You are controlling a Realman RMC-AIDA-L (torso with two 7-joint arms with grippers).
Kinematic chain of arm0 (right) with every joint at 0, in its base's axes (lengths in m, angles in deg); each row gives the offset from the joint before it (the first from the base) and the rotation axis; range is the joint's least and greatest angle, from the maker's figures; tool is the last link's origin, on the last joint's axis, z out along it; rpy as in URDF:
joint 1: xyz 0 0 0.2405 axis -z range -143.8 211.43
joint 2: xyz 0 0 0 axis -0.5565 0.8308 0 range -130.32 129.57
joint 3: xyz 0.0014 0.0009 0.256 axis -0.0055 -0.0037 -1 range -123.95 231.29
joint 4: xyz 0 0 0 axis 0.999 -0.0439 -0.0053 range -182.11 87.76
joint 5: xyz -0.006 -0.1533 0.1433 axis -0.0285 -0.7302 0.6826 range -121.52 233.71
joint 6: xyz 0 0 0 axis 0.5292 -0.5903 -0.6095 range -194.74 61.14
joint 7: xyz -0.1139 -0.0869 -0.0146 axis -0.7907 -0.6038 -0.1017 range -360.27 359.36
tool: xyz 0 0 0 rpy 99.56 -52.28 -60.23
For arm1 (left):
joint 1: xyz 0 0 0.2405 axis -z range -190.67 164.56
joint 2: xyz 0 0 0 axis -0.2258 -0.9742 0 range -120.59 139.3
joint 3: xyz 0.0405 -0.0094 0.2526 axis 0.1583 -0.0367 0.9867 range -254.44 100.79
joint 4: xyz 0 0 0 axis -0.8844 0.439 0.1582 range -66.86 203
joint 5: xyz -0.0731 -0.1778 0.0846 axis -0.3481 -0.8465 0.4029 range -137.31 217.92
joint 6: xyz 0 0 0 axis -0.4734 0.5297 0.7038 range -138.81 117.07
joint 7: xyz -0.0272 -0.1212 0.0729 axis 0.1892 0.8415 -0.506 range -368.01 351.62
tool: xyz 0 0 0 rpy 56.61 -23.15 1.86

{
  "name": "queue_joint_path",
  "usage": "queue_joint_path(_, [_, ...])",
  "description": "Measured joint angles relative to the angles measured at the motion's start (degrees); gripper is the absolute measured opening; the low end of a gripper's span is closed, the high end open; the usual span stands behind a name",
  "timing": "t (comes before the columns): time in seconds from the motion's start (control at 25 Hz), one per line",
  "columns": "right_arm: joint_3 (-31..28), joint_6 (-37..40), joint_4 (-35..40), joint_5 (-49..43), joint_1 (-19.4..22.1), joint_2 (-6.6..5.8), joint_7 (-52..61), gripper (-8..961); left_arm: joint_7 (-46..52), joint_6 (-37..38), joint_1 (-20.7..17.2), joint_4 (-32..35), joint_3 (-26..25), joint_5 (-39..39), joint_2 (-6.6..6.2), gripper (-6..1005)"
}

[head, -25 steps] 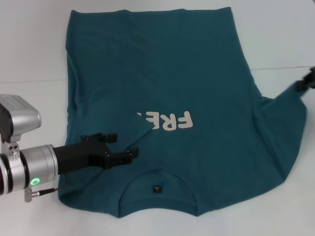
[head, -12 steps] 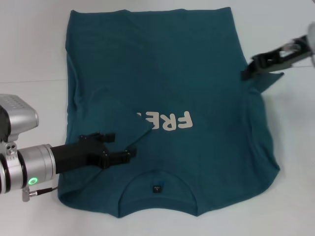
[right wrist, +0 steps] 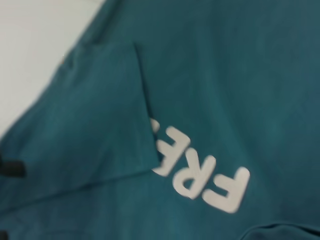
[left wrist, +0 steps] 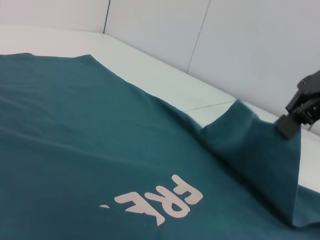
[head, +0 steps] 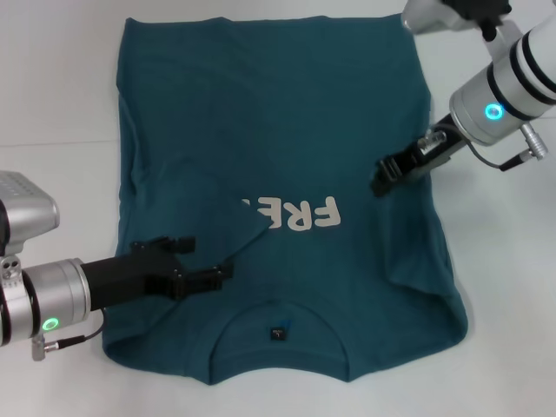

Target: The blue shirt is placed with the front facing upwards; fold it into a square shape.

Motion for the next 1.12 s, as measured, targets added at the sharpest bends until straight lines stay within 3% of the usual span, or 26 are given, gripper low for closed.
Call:
queue_joint_path(0.24, [-0.14,-0.91,-0.33,-1.20,0.18,-0.01,0.95,152,0.00,-0.11,0.01,-0.02,-0.07,0.00,0.08,876])
queue_joint_path(0.52, [-0.14,-5.71,-1.16,-0.90,-1.38,2.33,0.89,165,-0.04,-0.56,0.55,0.04,-0.09,0.24,0.54,876])
queue_joint_path(0.76, [0.12,-7.62,-4.27,-0.97,-3.69,2.68,0.53,177,-0.05,-0.63,0.55,0.11,-0.08,0.06,0.39,876])
queue_joint_path(0.88, [0.17,-8.23,-4.18,-1.17,-3.65,2.86,0.47,425,-0.08,-0.63,0.52,0.20,-0.08,0.03,0.32,876])
queue_joint_path(1.12, [-1.89,-6.24,-0.68,0.57,-0.04,1.88,0.48,570,0.24,-0.14,0.13,-0.16,-0.15,0.01,0.33,876])
